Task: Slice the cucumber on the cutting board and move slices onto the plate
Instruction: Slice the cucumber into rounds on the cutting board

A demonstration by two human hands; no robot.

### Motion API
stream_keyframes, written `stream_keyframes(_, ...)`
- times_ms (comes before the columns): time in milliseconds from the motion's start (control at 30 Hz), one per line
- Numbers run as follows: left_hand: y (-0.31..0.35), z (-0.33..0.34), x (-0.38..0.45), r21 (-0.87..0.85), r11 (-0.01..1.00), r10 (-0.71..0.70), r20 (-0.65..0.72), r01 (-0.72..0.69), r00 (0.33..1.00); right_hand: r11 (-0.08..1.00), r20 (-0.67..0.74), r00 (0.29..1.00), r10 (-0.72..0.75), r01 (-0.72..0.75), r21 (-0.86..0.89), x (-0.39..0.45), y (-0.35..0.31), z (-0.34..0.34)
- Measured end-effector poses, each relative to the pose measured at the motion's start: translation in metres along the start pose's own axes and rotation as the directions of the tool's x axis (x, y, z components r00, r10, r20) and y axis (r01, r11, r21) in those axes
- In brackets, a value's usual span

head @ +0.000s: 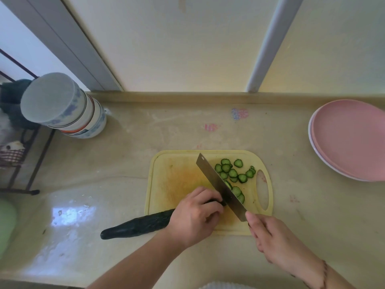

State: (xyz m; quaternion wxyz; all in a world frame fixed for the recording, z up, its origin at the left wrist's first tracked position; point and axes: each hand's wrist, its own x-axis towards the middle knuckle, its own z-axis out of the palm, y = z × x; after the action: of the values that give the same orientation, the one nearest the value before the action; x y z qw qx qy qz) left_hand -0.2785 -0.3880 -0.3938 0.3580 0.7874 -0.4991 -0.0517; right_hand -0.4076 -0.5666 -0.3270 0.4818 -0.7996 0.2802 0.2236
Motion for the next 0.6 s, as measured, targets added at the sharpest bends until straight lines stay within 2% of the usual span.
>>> stream_keyframes(100, 0.004, -0.004, 0.004, -0.065, 0.994, -0.094, -0.027, 0.092, 0.995, 1.0, 0.006, 1.0, -0.013, 0.013, -0.021, -0.001, -0.001, -0.001)
stream_keyframes(167, 0.01, -0.012, 0.011, -0.167, 0.953, -0.264, -0.041, 0.254, 0.964, 1.0, 0.016, 1.0, 0.004, -0.004, 0.004, -0.002, -0.002, -0.002)
stream_keyframes(233, 0.015, -0.021, 0.022, -0.316, 0.824, -0.505, -0.032, 0.47, 0.863, 0.997, 0.034, 0.998, 0.044, -0.046, 0.059, -0.005, -0.005, -0.002)
stream_keyframes(333, 0.01, -0.035, 0.041, -0.452, 0.558, -0.775, 0.016, 0.696, 0.631, 0.99, 0.063, 0.995, 0.075, -0.082, 0.115, -0.008, -0.008, -0.002)
stream_keyframes(400, -0.001, -0.041, 0.05, -0.447, 0.483, -0.836, 0.019, 0.753, 0.548, 0.988, 0.063, 0.995, 0.084, -0.091, 0.122, -0.008, -0.009, -0.001)
stream_keyframes(600, -0.034, -0.054, 0.058, -0.448, 0.398, -0.904, -0.042, 0.801, 0.426, 0.997, 0.033, 0.998, 0.046, -0.048, 0.065, -0.007, -0.008, -0.003)
